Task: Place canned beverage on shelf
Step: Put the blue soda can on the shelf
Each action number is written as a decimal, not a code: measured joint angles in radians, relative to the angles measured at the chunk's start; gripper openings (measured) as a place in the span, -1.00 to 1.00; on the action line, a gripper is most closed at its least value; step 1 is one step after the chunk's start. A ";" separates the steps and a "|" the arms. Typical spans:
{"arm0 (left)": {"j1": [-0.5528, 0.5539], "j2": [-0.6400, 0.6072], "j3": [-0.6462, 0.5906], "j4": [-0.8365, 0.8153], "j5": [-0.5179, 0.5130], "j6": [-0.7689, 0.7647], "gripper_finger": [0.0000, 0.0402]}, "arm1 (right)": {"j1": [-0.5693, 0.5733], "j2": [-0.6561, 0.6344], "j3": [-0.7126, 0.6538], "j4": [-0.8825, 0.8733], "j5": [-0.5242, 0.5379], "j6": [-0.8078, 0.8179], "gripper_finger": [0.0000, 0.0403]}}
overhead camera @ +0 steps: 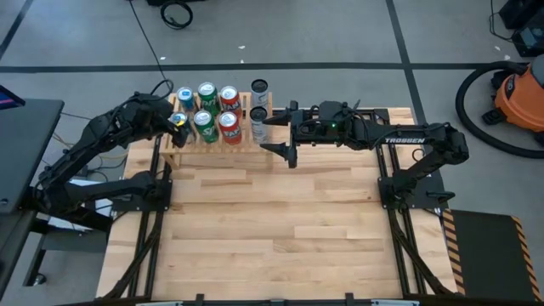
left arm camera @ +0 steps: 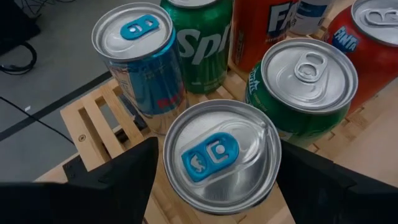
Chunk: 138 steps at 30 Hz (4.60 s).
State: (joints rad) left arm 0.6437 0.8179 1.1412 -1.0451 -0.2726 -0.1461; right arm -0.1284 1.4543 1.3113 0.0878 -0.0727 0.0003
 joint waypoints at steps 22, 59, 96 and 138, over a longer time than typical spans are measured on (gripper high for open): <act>0.000 -0.001 0.000 0.005 -0.002 0.149 0.27 | 0.002 0.000 0.000 -0.041 0.000 0.008 0.76; 0.234 -0.001 0.002 0.000 0.393 0.572 0.28 | 0.071 0.000 0.000 -0.101 0.000 0.005 0.76; 0.359 0.047 0.003 0.009 0.529 0.651 0.29 | 0.106 0.000 0.000 -0.105 0.025 0.005 0.76; 0.359 0.045 0.000 0.030 0.525 0.625 0.29 | 0.106 -0.001 0.000 -0.105 0.053 0.005 0.76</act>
State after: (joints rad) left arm 1.0023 0.8627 1.1408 -1.0155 0.2520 0.4790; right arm -0.0223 1.4536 1.3113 -0.0170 -0.0192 0.0055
